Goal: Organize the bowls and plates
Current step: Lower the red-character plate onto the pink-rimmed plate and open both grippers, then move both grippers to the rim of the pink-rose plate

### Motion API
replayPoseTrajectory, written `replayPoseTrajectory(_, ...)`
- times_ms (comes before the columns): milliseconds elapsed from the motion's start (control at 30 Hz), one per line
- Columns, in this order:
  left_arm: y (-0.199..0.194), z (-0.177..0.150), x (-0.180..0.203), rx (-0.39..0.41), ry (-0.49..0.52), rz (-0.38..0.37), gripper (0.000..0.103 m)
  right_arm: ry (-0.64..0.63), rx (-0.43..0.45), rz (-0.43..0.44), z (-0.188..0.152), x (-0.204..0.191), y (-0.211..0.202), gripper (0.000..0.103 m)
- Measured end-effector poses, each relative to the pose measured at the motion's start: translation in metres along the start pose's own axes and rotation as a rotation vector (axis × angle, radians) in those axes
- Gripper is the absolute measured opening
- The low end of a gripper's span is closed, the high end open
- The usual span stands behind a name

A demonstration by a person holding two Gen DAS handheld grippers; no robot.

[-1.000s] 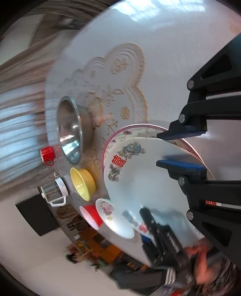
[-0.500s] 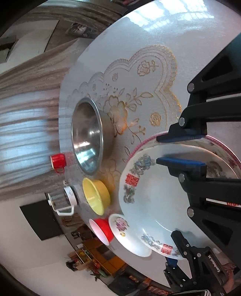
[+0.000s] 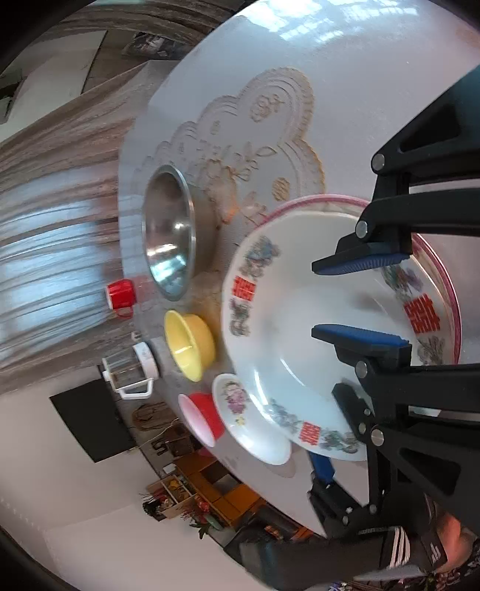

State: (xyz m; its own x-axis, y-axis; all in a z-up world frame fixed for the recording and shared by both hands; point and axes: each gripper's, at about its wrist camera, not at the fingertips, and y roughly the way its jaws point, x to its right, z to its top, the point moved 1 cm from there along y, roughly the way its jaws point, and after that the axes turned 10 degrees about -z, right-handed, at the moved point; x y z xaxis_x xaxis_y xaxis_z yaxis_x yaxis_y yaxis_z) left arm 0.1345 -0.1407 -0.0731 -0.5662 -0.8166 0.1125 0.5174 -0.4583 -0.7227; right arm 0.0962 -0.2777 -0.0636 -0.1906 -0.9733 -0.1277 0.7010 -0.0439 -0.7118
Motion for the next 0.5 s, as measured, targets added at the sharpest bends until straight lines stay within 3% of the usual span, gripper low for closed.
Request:
replayPoseTrajectory(167, -0.03, -0.003, -0.026, 0.076, -0.065, 0.008, 0.094, -0.003, -0.008, 0.023, -0.003, -0.009, -0.002, 0.027)
replayPoseTrajectory(300, -0.043, 0.0, -0.056, 0.106, -0.133, 0.055, 0.096, -0.027, -0.011, 0.009, -0.001, -0.018, -0.002, 0.033)
replayPoseTrajectory(500, -0.052, -0.001, -0.108, 0.136, -0.272, 0.093, 0.1, -0.064, -0.027, 0.02, 0.008, -0.037, 0.0, 0.035)
